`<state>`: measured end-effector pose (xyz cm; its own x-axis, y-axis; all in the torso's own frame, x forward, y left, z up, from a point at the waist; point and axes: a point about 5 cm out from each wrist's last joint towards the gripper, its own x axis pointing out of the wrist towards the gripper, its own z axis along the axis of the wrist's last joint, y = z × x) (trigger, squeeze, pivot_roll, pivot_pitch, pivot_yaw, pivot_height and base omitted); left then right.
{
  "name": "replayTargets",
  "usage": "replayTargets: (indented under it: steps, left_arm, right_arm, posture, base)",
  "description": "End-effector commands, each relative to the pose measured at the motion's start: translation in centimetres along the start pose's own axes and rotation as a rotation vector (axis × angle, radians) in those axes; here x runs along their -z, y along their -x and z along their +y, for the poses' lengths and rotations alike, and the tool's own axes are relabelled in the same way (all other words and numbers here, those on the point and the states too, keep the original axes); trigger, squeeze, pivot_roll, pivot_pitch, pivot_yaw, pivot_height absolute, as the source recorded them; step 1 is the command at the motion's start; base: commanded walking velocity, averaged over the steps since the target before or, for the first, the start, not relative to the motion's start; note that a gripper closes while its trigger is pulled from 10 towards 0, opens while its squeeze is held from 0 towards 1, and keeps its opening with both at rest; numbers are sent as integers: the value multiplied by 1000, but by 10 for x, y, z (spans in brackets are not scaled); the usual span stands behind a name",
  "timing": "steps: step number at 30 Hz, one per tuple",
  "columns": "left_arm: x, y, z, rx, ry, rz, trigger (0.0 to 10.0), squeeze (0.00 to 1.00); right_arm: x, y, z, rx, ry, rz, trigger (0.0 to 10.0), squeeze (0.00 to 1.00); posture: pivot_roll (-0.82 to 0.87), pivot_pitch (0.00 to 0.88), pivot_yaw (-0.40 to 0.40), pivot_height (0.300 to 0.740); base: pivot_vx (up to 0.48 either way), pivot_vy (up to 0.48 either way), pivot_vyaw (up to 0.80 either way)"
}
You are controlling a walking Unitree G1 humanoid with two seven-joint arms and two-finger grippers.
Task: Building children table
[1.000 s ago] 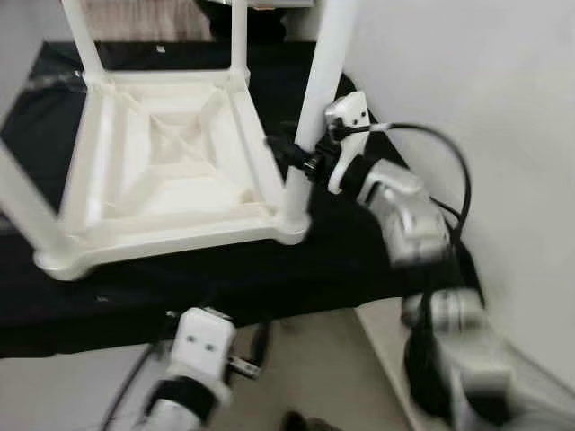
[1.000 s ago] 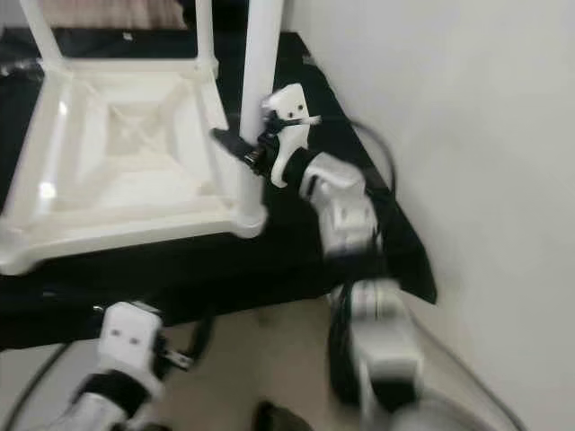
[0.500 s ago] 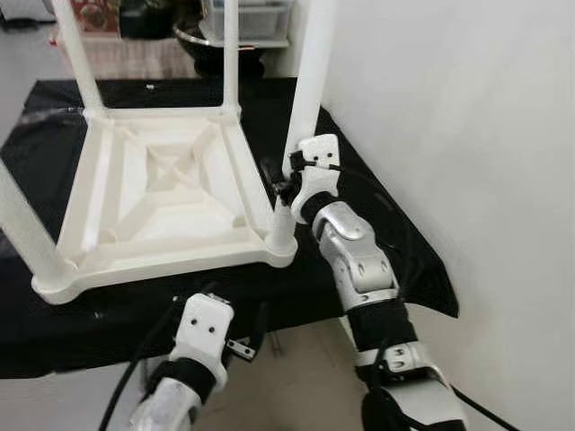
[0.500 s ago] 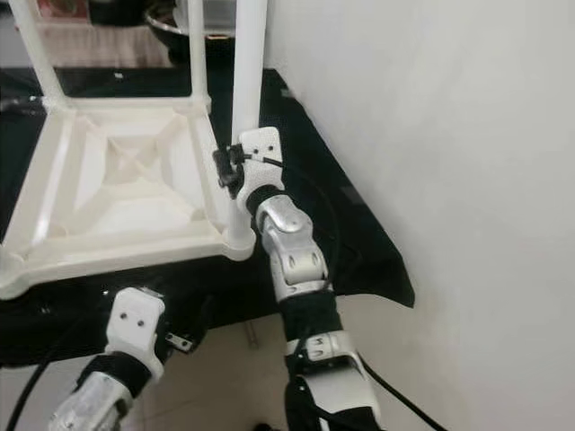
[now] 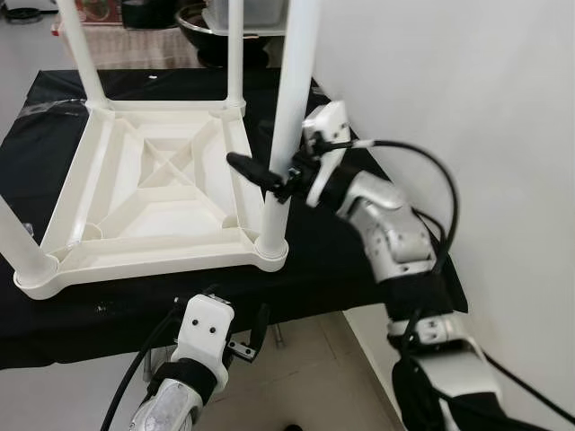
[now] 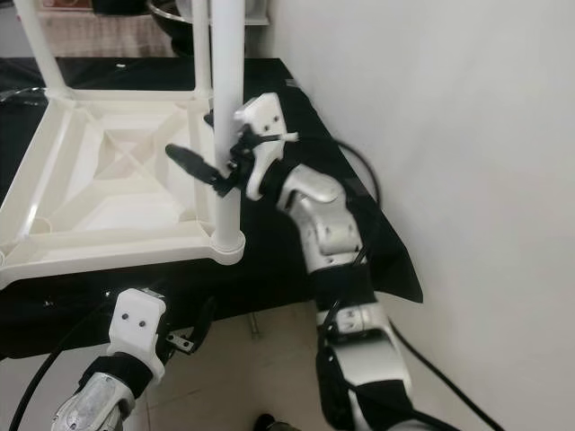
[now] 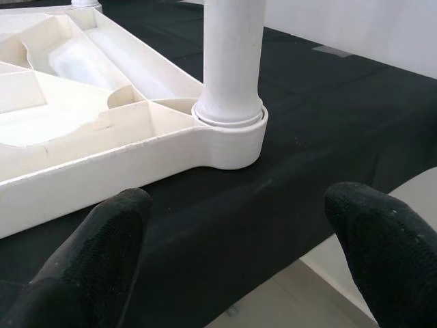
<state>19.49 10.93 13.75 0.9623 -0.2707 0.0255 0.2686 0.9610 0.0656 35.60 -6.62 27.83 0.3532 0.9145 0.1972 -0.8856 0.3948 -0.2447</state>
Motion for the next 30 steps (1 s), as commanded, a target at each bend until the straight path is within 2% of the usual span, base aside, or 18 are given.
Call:
replayTargets:
  steps: [1, 3, 9, 13, 16, 17, 18, 19, 20, 30]
  left_arm:
    - [0, 2, -4, 4, 18, 7, 10000, 0]
    - [-1, 6, -6, 2, 19, 11, 10000, 0]
    - [-4, 16, -9, -2, 22, 20, 10000, 0]
    - [-5, 21, -12, 3, 29, 27, 10000, 0]
    - [-6, 23, -13, 4, 31, 29, 10000, 0]
    - [-6, 25, -14, 5, 33, 32, 10000, 0]
    - [-7, 27, -14, 5, 34, 35, 10000, 0]
    - [-7, 27, -14, 5, 34, 35, 10000, 0]
    - [-8, 30, -15, 4, 36, 40, 10000, 0]
    - [-10, 35, -15, 2, 37, 52, 10000, 0]
  right_arm:
    - [6, -2, 5, -83, -18, 8, 10000, 0]
    - [10, 5, 0, -184, -45, 49, 10000, 0]
    - [9, 12, -11, -311, -92, 80, 10000, 0]
    - [6, 12, -11, -408, -123, 72, 10000, 0]
    - [7, 13, -11, -434, -130, 77, 10000, 0]
    - [8, 13, -11, -458, -138, 81, 8039, 0]
    - [9, 14, -11, -476, -146, 84, 6941, 0]
    - [9, 14, -11, -476, -146, 84, 6941, 0]
    - [9, 14, -12, -494, -159, 79, 0, 0]
    - [4, 14, -18, -497, -153, 49, 0, 0]
  posture:
    - [129, 197, -151, 740]
    - [147, 219, -151, 740]
    - [160, 254, -152, 740]
    - [169, 279, -152, 740]
    - [171, 285, -150, 740]
    - [175, 290, -151, 740]
    - [177, 292, -151, 740]
    - [177, 292, -151, 740]
    - [186, 303, -148, 740]
    - [190, 309, -143, 740]
  base:
    - [0, 0, 0]
    - [0, 0, 0]
    - [0, 0, 0]
    - [0, 0, 0]
    - [0, 0, 0]
    - [0, 0, 0]
    - [0, 0, 0]
    - [0, 0, 0]
    - [0, 0, 0]
    - [0, 0, 0]
